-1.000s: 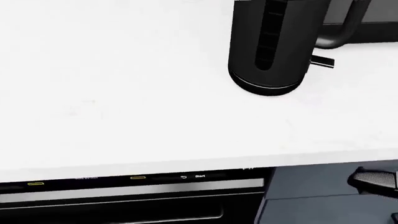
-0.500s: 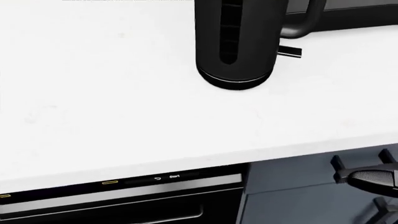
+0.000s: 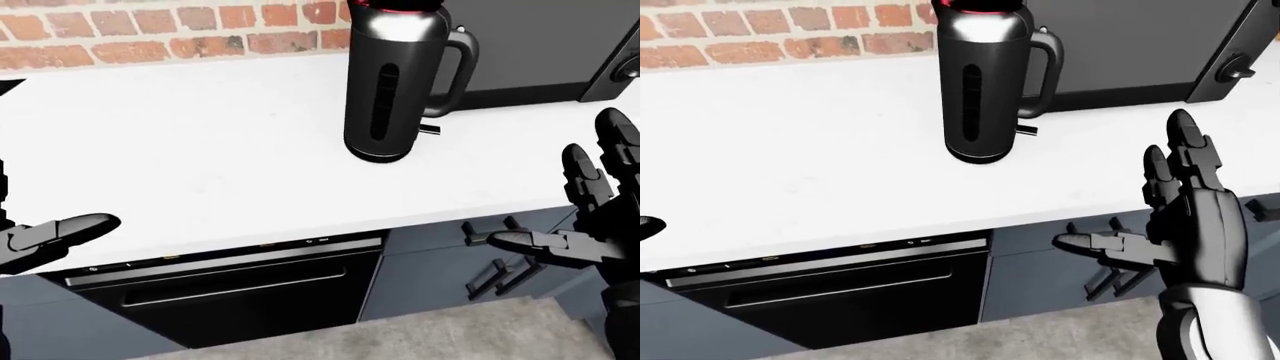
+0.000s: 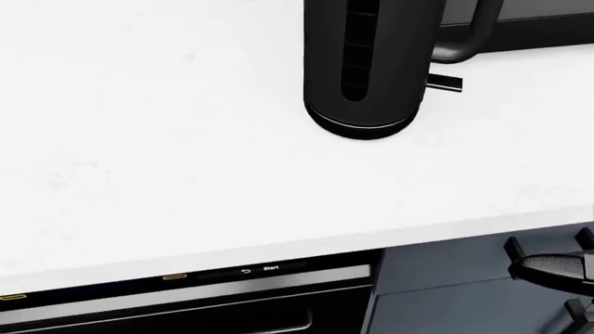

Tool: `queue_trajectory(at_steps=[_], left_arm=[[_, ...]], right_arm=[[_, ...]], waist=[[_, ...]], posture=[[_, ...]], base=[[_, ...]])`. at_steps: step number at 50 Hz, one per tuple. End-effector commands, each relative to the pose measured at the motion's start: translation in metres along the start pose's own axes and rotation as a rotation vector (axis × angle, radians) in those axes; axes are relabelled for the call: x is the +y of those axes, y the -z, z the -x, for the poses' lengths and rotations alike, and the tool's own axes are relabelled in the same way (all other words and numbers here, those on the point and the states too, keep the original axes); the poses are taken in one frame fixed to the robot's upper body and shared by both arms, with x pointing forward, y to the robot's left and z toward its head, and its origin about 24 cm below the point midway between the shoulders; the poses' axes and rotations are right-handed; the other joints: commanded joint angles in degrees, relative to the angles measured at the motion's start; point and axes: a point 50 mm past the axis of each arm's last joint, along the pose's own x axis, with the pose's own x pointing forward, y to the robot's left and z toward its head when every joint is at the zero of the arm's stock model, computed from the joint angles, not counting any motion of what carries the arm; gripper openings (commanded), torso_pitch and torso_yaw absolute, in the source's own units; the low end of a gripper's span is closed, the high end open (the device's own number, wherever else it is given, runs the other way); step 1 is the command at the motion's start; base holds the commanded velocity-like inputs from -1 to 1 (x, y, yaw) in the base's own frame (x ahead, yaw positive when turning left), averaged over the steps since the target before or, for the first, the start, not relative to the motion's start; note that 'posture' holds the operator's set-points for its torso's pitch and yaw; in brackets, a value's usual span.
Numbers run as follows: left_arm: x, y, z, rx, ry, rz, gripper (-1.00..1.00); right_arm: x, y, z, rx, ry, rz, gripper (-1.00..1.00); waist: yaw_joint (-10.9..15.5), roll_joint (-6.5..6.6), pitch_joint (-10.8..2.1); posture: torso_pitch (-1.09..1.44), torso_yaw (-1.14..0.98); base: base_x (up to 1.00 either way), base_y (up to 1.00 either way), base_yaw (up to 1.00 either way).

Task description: Close the lid of the electric kettle.

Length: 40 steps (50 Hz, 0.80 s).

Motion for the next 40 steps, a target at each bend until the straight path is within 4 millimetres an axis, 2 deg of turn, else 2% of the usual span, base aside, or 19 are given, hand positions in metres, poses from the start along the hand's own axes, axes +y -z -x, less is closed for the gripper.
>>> queue_trajectory(at_steps=[1,23,24,25,27,35,36,40], left_arm=[[-0.0017,-0.0109,0.0008,-0.069,0.009,-0.012,1.00],[-0.0013,-0.0109,0.0008,-0.070,0.008,-0.011,1.00],[-0.0013,-0.0098,0.0005,-0.068,0.007,-0.012,1.00],[-0.0015,-0.0101,0.0005,-0.069,0.008,-0.011,1.00],[-0.0020,-0.0090,0.0002,-0.068,0.009,-0.012,1.00],[-0.0022,-0.0085,-0.0001,-0.068,0.009,-0.012,1.00],[-0.0021,-0.0091,0.0000,-0.069,0.009,-0.011,1.00],[-0.0019,-0.0081,-0.0004,-0.069,0.008,-0.011,1.00]], right_arm=[[0.0000,-0.0111,0.0019,-0.070,0.004,0.020,0.95],[-0.0004,-0.0103,0.0010,-0.068,0.007,0.015,0.95],[-0.0004,-0.0110,0.0014,-0.068,0.007,0.015,0.95],[-0.0004,-0.0109,0.0015,-0.068,0.007,0.016,0.95],[-0.0004,-0.0106,0.0011,-0.068,0.006,0.014,0.95],[-0.0004,-0.0091,0.0008,-0.065,0.005,0.012,0.95],[-0.0004,-0.0091,0.0007,-0.067,0.005,0.007,0.95],[-0.0002,-0.0080,0.0004,-0.067,0.005,0.013,0.95]], waist=[[0.0,0.15,-0.78],[0.0,0.16,-0.74],[0.0,0.17,-0.78],[0.1,0.34,-1.70],[0.1,0.48,-0.66],[0.1,0.51,-0.23],[0.1,0.53,0.27],[0.1,1.15,0.43]], posture=[[0.00,0.00],[0.00,0.00],[0.00,0.00],[0.00,0.00],[0.00,0.00],[0.00,0.00],[0.00,0.00],[0.00,0.00]], base=[[0.00,0.00,0.00],[0.00,0.00,0.00],[0.03,0.00,0.00],[0.05,0.00,0.00],[0.07,0.00,0.00],[0.11,0.00,0.00],[0.18,0.00,0.00],[0.19,0.00,0.00]])
